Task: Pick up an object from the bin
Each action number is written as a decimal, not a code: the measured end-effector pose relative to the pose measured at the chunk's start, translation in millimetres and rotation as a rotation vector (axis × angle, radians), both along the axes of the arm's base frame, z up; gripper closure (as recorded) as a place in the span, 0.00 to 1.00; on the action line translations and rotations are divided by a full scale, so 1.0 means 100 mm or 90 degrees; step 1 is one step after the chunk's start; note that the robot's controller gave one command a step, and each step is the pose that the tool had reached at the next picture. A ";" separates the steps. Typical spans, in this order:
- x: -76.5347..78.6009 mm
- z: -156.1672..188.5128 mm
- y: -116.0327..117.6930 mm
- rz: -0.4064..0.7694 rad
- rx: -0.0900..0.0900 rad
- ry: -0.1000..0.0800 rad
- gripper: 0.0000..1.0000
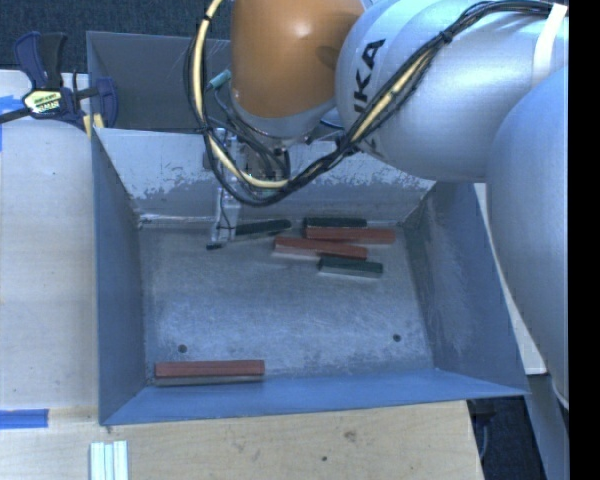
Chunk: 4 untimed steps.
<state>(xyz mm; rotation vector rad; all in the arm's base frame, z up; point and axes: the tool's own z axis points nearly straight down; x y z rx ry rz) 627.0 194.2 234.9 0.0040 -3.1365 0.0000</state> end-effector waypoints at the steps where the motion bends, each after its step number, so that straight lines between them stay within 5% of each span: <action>1: 0.00 -0.21 0.04 0.024 0.002 -0.012 0.00; 2: -0.09 -0.93 0.15 0.082 0.001 -0.007 0.00; 3: -0.25 -1.38 -0.44 0.023 0.001 -0.005 1.00; 4: -0.26 -1.38 -0.44 0.023 0.001 -0.005 0.00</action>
Offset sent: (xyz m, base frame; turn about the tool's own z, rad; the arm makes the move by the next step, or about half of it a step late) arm -0.0192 0.0279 -0.1649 -0.2223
